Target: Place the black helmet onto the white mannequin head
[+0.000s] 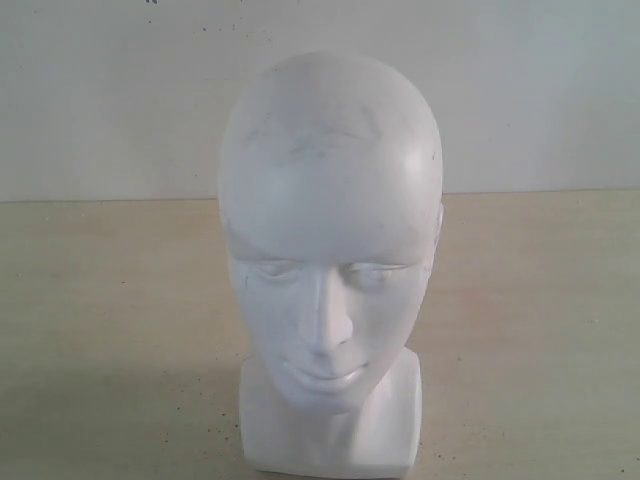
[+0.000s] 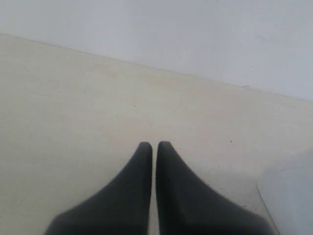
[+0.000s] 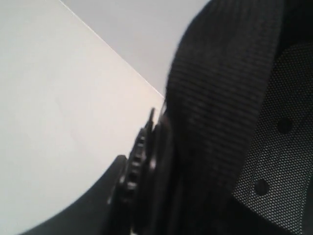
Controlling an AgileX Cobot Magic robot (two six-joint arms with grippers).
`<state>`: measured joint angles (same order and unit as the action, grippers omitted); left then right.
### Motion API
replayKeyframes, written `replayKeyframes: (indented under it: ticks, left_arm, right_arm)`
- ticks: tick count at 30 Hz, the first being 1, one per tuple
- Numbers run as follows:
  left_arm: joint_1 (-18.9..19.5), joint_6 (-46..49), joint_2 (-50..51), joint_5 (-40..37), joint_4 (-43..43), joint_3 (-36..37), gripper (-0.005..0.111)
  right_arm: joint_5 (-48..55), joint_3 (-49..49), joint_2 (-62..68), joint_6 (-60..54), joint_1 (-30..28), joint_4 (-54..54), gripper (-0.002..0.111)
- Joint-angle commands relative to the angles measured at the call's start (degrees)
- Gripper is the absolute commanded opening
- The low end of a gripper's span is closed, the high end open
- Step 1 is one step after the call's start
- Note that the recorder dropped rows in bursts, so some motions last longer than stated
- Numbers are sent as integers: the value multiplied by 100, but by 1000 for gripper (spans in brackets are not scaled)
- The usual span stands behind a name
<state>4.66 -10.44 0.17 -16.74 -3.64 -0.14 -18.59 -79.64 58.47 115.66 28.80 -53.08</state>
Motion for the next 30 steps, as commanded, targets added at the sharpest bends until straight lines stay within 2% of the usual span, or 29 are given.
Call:
replayKeyframes:
  ticks: [1, 2, 4, 5, 6, 13, 17, 20, 24, 30]
  left_arm:
    - [-37, 1, -17, 2, -39, 14, 4]
    - [-37, 1, -17, 2, -39, 14, 4]
    - [-37, 1, -17, 2, -39, 14, 4]
    - [-37, 1, -17, 2, -39, 14, 4]
    - [-37, 1, -17, 2, -39, 14, 4]
    - [-37, 1, -17, 2, -39, 14, 4]
    - [-37, 1, -17, 2, -39, 14, 4]
    - [-37, 1, -17, 2, -39, 14, 4]
    - [-37, 1, -17, 2, -39, 14, 4]
    - [-37, 1, -17, 2, -39, 14, 4]
  right_arm:
    - [-2378, -282, 352, 34, -1315, 1480, 0]
    - [-3328, -282, 631, 467, -1777, 1701, 0]
    - [-4734, -282, 1063, 467, -2076, 2458, 0]
    - [-5111, -282, 1194, 467, -2076, 2759, 0]
    - [-5137, -282, 1386, 467, -2076, 3238, 0]
    - [-5137, -282, 1784, 467, -2076, 3680, 0]
    - [-5137, -282, 2072, 467, -1679, 3917, 0]
    - [-5137, -282, 2506, 467, -1016, 4045, 0]
    - [-5137, -282, 2805, 467, -427, 4045, 0]
    - [-5137, -181, 2939, 455, 50, 3576, 0]
